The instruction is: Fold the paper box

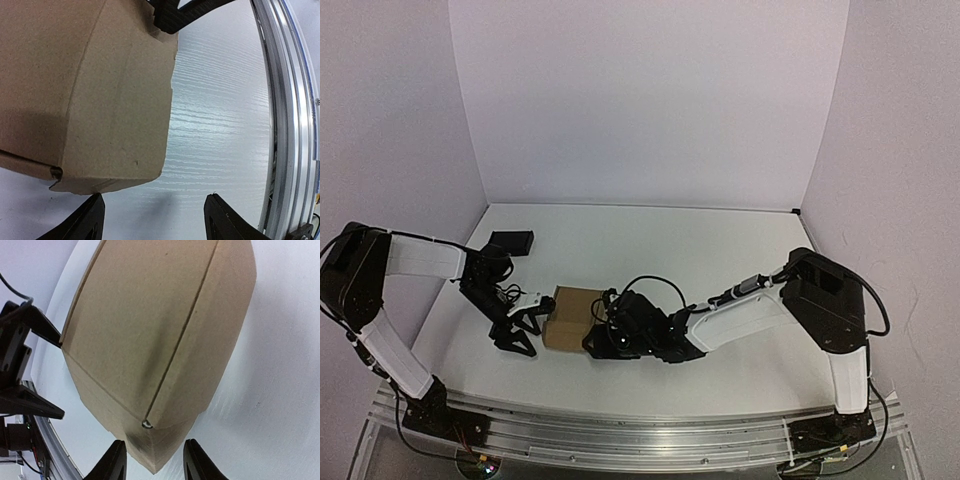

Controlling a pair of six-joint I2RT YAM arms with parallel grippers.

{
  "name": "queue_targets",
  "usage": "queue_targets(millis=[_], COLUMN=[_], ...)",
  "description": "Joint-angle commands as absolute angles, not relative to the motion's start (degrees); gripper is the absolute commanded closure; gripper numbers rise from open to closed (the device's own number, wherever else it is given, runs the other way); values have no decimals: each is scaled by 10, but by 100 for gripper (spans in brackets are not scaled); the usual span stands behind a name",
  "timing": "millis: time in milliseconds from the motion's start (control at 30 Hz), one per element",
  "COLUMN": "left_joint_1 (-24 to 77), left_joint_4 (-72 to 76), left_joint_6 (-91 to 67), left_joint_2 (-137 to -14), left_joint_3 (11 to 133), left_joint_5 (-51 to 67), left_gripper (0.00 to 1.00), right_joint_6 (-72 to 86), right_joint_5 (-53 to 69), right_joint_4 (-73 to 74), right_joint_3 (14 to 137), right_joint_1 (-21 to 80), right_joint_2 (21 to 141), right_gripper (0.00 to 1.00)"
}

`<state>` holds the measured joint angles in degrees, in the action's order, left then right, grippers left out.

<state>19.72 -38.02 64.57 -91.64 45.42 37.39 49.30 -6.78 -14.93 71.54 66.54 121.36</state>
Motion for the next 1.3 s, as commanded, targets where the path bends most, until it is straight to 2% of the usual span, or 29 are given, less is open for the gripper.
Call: queue_targets(millis=[0, 233, 633, 800, 1033, 1133, 1267], left_joint_1=[209, 236, 238, 238, 258, 277, 305], left_joint_4=[-323, -364, -444, -435, -390, -360, -329], left_joint_6=[652, 648, 683, 650, 622, 594, 579], left_joint_2=[-920, -928, -932, -928, -919, -922, -926], left_joint_3=[446, 464, 486, 483, 465, 463, 459], left_joint_5=[394, 457, 510, 527, 531, 533, 541], left_gripper=[30, 30, 30, 28, 24, 23, 23], right_joint_6=[488, 480, 473, 451, 409, 403, 426], right_joint_5=[-61, -61, -71, -88, -148, -162, -174], right_joint_4=[-152, -152, -151, -126, -73, -59, -27], right_joint_3=[740, 758, 748, 732, 650, 619, 590], right_joint_1=[663, 663, 663, 663, 663, 663, 663], right_joint_2=[1208, 1220, 1207, 1183, 1085, 1042, 999], right_gripper=[63, 67, 67, 53, 36, 32, 32])
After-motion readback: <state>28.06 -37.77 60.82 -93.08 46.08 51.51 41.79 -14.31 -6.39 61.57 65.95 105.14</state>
